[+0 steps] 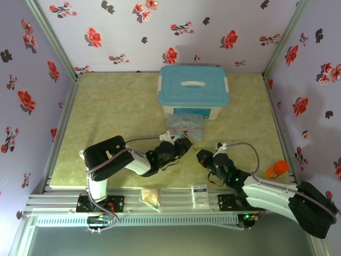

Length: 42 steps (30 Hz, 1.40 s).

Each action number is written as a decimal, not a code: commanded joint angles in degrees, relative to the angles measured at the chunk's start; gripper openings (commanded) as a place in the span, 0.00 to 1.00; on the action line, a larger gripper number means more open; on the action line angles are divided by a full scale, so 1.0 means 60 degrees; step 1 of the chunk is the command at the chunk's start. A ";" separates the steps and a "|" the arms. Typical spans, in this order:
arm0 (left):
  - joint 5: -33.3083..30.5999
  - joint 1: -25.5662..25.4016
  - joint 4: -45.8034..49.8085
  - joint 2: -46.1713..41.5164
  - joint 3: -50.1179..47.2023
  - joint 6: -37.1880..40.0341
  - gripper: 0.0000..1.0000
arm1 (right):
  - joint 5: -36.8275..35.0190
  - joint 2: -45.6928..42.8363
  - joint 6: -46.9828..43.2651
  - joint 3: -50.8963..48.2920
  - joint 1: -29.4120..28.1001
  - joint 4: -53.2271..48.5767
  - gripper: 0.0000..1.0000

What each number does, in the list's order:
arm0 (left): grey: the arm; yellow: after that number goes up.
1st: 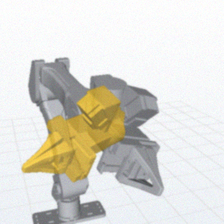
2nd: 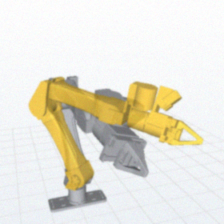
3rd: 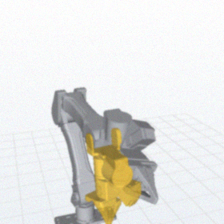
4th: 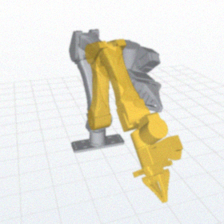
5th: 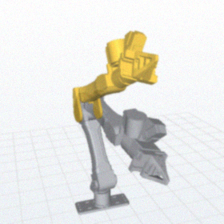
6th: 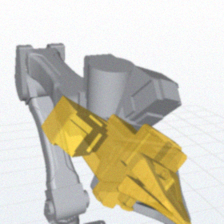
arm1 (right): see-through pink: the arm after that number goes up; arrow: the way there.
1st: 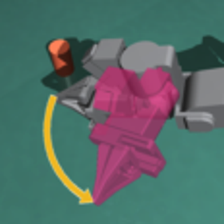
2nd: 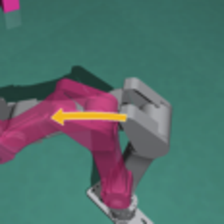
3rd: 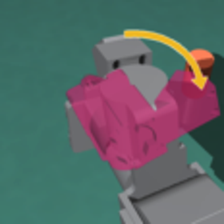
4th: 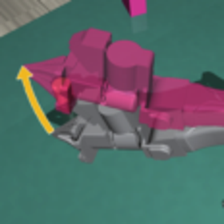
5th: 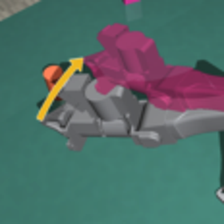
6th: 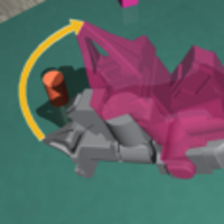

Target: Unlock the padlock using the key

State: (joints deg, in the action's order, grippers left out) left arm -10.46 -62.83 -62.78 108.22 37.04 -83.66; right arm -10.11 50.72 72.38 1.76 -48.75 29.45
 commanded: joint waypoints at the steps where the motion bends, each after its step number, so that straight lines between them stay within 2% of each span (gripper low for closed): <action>1: 0.0000 0.0052 -0.0390 0.0059 0.0277 0.0255 0.00 | -0.0038 0.0239 -0.0069 0.0157 0.0036 0.0593 0.00; 14: -0.0044 -0.0117 -0.0154 0.0372 0.0240 0.0556 0.00 | 0.0025 0.0570 -0.0126 0.0207 0.0035 0.0950 0.00; 27: 0.0408 -0.0267 -0.1028 0.0899 0.0595 -0.0577 0.00 | 0.0136 0.0888 -0.0273 0.0342 0.0030 0.1225 0.00; 33: 0.0505 -0.0438 -0.1148 0.0616 0.0631 -0.1016 0.00 | -0.0080 0.1082 -0.0250 0.0134 0.0060 0.1755 0.00; 42: 0.0562 -0.0588 -0.1636 0.0330 0.0708 -0.1788 0.00 | -0.0485 0.0624 -0.0541 -0.0078 0.0290 0.2012 0.00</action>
State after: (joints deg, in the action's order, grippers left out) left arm -11.40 -63.92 -64.93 112.97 38.35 -92.16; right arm -10.63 55.75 70.76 1.39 -47.90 35.97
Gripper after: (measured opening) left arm 0.142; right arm 0.051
